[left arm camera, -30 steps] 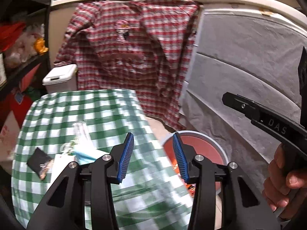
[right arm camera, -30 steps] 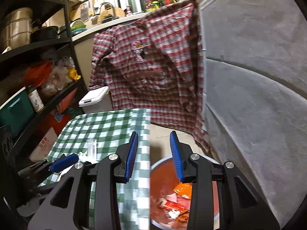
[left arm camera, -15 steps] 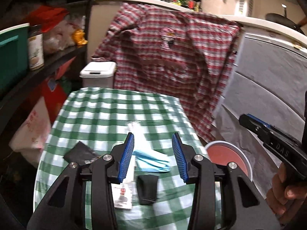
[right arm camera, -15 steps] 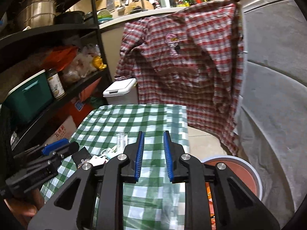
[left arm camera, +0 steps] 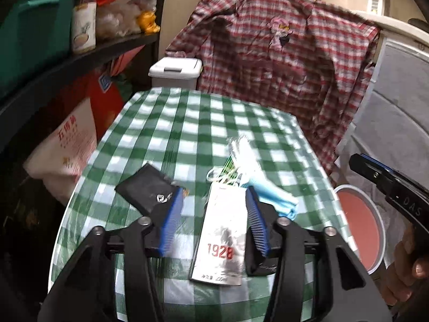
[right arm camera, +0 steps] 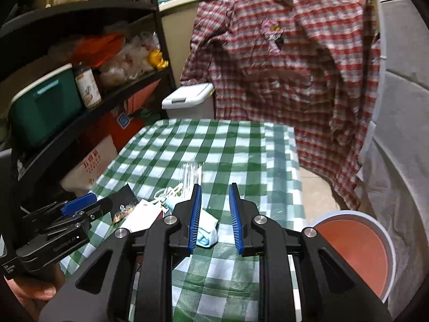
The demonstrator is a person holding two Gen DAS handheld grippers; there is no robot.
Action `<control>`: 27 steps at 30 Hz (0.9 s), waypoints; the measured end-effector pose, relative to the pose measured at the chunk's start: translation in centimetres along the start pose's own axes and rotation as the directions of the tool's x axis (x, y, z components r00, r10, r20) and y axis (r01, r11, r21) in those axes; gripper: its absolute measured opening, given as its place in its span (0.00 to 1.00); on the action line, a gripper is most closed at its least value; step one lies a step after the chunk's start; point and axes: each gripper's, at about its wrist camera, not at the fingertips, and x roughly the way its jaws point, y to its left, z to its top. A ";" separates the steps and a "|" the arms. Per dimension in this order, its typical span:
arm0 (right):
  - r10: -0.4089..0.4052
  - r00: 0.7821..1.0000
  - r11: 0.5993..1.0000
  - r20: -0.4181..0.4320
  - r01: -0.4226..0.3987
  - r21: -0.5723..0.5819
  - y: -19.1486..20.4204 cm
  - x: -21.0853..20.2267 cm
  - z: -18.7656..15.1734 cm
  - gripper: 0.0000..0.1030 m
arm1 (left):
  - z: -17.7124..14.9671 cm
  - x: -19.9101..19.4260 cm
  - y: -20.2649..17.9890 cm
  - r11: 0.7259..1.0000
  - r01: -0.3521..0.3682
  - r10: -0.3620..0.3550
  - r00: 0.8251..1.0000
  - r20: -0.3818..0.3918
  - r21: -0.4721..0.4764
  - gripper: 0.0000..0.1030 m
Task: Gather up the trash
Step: 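Grasp the white milk carton with the left tool while the right tool grasps the blue face mask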
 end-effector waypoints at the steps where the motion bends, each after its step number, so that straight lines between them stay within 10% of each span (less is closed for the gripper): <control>1: 0.004 1.000 1.000 -0.014 -0.004 -0.005 0.1 0.6 -0.2 0.22 | -0.2 0.3 0.1 1.000 -0.002 0.002 1.000 -0.009 0.002 0.49; 27: -0.012 0.963 0.998 -0.268 -0.007 -0.069 1.6 10.3 -4.1 0.38 | -3.2 5.1 -0.9 0.999 0.016 -0.011 0.988 -0.154 0.029 0.55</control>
